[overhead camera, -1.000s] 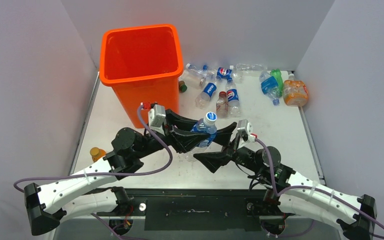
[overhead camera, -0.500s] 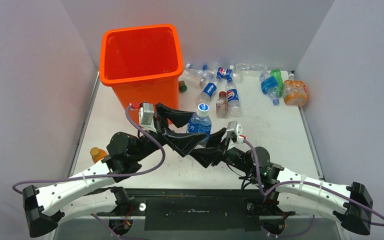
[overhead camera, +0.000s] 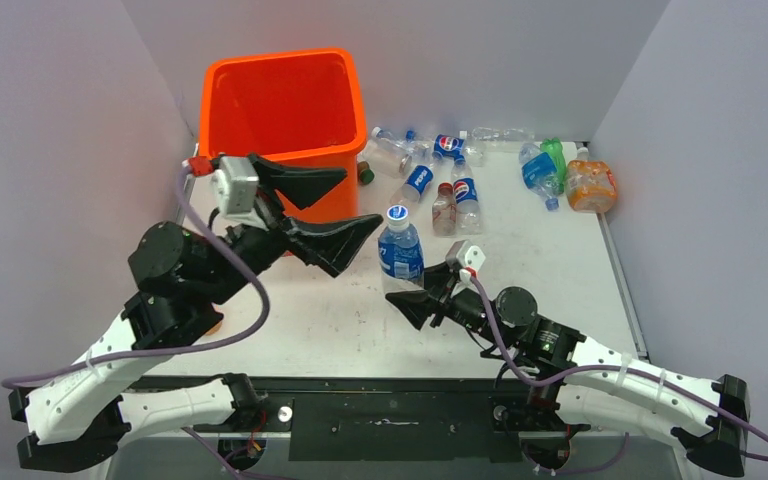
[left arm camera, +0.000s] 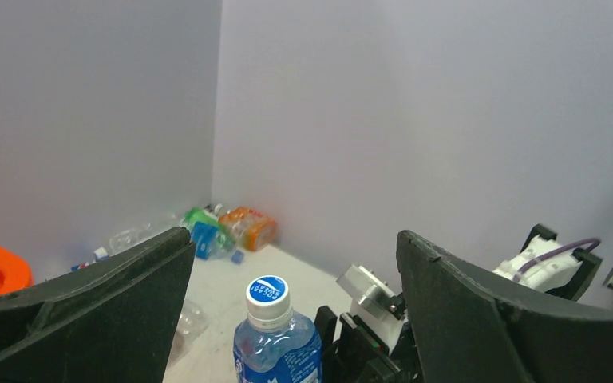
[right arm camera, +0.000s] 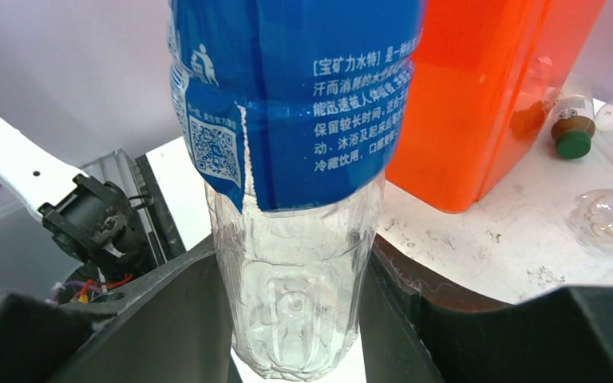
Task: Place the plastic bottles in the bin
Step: Place the plastic bottle in the trash bin.
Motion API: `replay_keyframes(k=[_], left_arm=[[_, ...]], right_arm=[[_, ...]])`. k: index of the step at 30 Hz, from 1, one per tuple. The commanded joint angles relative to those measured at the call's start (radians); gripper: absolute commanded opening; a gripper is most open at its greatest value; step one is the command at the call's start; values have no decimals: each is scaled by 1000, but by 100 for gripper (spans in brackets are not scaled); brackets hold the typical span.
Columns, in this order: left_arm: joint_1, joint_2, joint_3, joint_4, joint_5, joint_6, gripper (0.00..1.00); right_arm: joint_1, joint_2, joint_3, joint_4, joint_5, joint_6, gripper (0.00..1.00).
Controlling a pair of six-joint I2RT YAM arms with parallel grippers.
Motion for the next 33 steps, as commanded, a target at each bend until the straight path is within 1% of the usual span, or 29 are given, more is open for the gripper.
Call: replay_keyframes(k=[1, 3, 4, 9, 12, 15, 17, 18, 19, 21, 22, 23, 24, 28, 30, 33], left_arm=[[-8, 109, 74, -246, -14, 50, 98], [-9, 133, 96, -259, 1, 44, 100], [-10, 143, 101, -262, 7, 42, 94], [-14, 188, 137, -302, 30, 37, 86], [-17, 199, 140, -309, 33, 34, 76], [-18, 195, 130, -294, 32, 33, 61], [-18, 183, 116, -272, 29, 31, 54], [-18, 176, 108, -260, 27, 30, 54], [-18, 170, 99, -246, 24, 28, 57], [-18, 155, 83, -222, 22, 22, 72], [-18, 149, 77, -210, 22, 19, 76], [-18, 143, 72, -199, 21, 17, 77], [-18, 138, 66, -190, 19, 15, 76], [-18, 134, 61, -181, 19, 12, 65], [-18, 141, 63, -192, 25, 9, 65], [-18, 151, 59, -199, 41, 7, 68]], right_arm=[[18, -12, 57, -17, 31, -38, 33], [27, -9, 63, -16, 31, -42, 33], [30, -9, 66, -17, 31, -44, 33], [55, -10, 73, -22, 46, -50, 32], [66, -12, 75, -21, 66, -53, 32], [73, -10, 73, -17, 73, -56, 32], [78, -9, 72, -13, 76, -57, 31], [80, -7, 72, -12, 78, -57, 31], [82, -7, 70, -11, 79, -57, 32], [85, -7, 69, -8, 83, -57, 32], [86, -7, 67, -8, 85, -57, 32], [89, -7, 67, -6, 87, -57, 32], [89, -7, 67, -5, 87, -57, 32], [95, -5, 68, -3, 90, -57, 32], [98, -4, 68, -2, 92, -58, 32], [101, -2, 71, 1, 97, -58, 32]])
